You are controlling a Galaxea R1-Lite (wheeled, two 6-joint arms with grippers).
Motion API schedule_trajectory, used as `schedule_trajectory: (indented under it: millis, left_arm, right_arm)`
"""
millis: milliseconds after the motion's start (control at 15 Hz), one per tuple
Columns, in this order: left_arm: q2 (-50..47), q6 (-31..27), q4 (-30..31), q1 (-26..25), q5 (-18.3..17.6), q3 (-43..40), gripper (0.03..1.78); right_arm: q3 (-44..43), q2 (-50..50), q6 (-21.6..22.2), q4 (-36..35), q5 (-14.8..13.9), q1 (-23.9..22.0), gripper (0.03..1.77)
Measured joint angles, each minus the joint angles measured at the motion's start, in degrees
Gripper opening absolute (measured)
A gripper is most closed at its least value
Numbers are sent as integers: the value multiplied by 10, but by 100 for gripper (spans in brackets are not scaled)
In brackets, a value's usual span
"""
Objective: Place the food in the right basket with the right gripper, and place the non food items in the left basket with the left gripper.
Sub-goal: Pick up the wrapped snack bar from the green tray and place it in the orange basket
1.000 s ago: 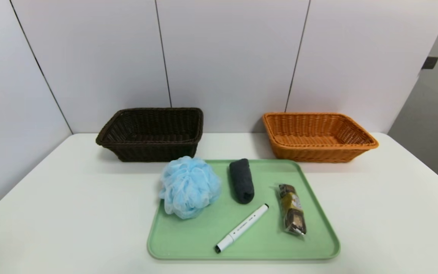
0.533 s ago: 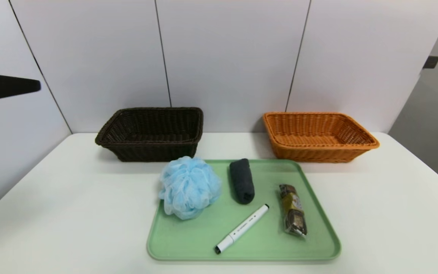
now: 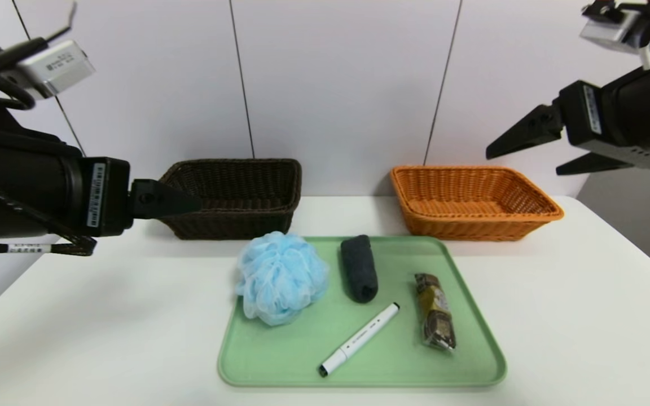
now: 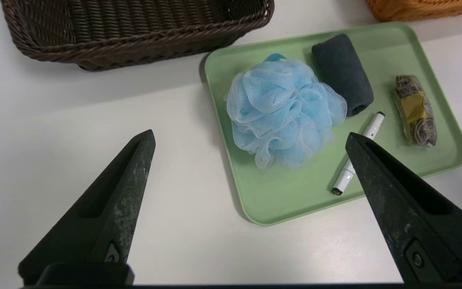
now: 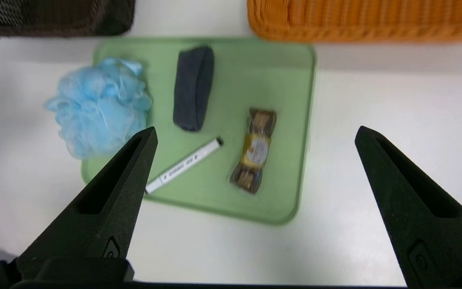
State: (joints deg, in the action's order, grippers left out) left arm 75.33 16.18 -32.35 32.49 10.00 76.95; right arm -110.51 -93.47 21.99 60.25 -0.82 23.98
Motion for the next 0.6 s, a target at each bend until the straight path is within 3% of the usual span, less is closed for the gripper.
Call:
schedule_trajectory:
  millis: [333, 600]
  left_arm:
    - [35, 15, -10, 6, 9, -14, 169]
    - [43, 18, -13, 6, 8, -13, 169]
  right_arm:
    - [0, -75, 112, 75, 0, 51, 171]
    - [1, -133, 127, 127, 0, 82, 171]
